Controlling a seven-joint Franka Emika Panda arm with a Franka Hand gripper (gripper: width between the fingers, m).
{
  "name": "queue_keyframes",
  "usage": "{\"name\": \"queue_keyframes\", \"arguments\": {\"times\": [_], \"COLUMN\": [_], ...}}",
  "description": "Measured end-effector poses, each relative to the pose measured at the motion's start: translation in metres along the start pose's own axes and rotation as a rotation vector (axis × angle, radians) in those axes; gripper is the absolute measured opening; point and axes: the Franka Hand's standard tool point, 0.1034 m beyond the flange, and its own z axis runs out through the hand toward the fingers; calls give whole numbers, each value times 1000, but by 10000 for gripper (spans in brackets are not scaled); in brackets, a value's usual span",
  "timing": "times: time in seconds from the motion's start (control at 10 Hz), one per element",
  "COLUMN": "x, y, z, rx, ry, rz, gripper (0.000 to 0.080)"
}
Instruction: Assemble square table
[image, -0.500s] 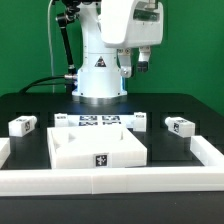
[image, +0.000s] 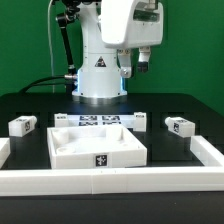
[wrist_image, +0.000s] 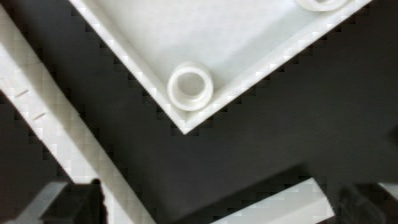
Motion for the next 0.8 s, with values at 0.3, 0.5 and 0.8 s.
{"name": "queue_keyframes", "arguments": {"times": [0.3, 0.5, 0.8], "x": [-27, -40, -39], "y": [-2, -6, -6], "z": [12, 23, 23], "rx": [-11, -13, -15], "ry": [5, 10, 10], "rz": [-309, -402, -393], "gripper": [650, 650, 650]}}
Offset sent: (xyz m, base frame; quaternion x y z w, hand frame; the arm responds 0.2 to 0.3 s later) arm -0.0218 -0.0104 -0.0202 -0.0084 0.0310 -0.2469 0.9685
